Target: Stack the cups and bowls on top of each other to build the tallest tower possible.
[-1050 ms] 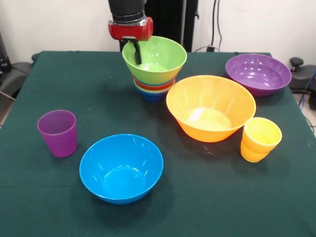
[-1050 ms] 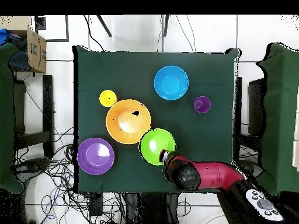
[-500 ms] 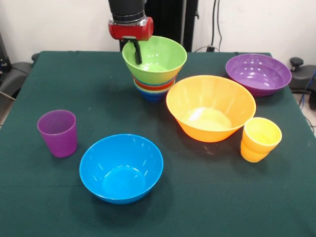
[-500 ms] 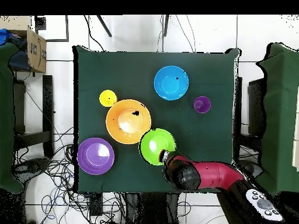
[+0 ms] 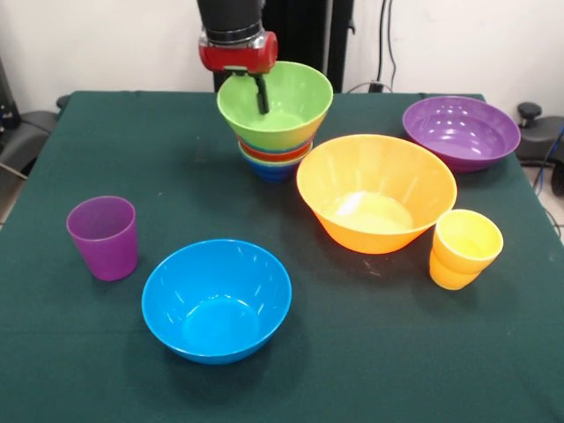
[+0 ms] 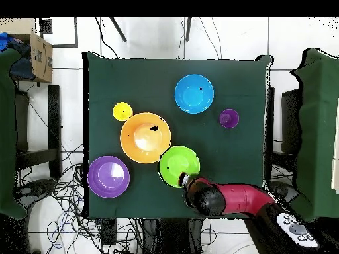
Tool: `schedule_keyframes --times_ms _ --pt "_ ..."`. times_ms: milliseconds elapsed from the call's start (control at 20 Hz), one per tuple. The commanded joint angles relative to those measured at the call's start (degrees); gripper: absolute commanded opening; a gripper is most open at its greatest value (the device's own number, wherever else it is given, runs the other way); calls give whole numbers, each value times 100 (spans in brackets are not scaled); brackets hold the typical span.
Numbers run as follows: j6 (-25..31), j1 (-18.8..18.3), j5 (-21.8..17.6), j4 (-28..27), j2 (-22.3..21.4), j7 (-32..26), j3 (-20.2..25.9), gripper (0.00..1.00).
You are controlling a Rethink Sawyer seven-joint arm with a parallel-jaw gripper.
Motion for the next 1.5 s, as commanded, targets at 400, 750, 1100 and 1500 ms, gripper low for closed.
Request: schedule_keyframes --times_ms 400,750,1100,1500 --pt "787 101 -72 161 452 -364 445 100" --pt "896 102 -99 113 291 -406 445 100" --pt "777 152 -88 68 -14 -320 502 100" --pt "250 277 4 -92 -490 -14 678 100"
